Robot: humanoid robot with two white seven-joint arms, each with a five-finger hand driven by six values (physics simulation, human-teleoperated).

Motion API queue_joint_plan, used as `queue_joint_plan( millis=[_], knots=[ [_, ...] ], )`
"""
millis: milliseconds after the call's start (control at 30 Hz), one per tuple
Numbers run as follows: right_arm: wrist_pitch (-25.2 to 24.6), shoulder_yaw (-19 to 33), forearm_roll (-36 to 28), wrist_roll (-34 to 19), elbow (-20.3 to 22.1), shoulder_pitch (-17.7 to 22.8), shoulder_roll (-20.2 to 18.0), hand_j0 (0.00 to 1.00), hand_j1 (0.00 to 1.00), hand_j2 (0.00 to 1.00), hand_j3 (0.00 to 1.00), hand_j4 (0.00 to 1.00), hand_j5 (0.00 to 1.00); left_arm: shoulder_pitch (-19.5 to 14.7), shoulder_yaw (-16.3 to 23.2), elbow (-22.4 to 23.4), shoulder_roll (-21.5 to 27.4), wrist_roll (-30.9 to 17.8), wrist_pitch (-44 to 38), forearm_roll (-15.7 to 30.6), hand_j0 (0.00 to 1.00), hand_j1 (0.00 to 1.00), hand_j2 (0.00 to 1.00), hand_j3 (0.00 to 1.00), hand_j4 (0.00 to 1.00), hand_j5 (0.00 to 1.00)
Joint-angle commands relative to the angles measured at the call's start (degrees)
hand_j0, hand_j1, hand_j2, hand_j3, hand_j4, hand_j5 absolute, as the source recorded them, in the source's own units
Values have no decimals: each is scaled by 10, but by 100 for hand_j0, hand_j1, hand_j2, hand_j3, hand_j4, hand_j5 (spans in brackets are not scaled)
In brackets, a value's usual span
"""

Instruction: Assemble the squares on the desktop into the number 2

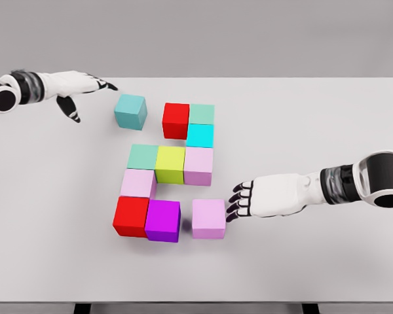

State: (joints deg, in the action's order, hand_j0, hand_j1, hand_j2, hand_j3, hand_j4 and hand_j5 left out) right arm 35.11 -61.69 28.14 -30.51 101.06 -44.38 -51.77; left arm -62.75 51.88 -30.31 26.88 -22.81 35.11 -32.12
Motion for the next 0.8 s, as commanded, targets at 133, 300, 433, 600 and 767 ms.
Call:
queue_joint_plan(
  millis=[133, 300, 433, 600, 767],
  knots=[
    [-1, 0, -3, 0, 2, 0, 9, 99, 99, 99, 99, 99, 99, 4, 0, -5, 8, 0, -1, 1, 100, 100, 100, 100, 100, 100],
    [-1, 0, -3, -1, 2, 0, 18, 99, 99, 99, 99, 99, 99, 10, 4, -6, 9, -2, -1, 0, 100, 100, 100, 100, 100, 100],
    [-1, 0, -3, -1, 2, 0, 18, 99, 99, 99, 99, 99, 99, 11, 5, -8, 5, -2, -1, -12, 100, 100, 100, 100, 100, 100],
    [-1, 0, -4, -1, 2, -4, 19, 99, 99, 99, 99, 99, 99, 12, 5, -11, 4, -2, -1, -21, 100, 100, 100, 100, 100, 100],
    [-1, 0, -2, -1, 2, -4, 18, 99, 99, 99, 99, 99, 99, 17, 5, -12, 8, -2, -1, -22, 100, 100, 100, 100, 100, 100]
  ],
)
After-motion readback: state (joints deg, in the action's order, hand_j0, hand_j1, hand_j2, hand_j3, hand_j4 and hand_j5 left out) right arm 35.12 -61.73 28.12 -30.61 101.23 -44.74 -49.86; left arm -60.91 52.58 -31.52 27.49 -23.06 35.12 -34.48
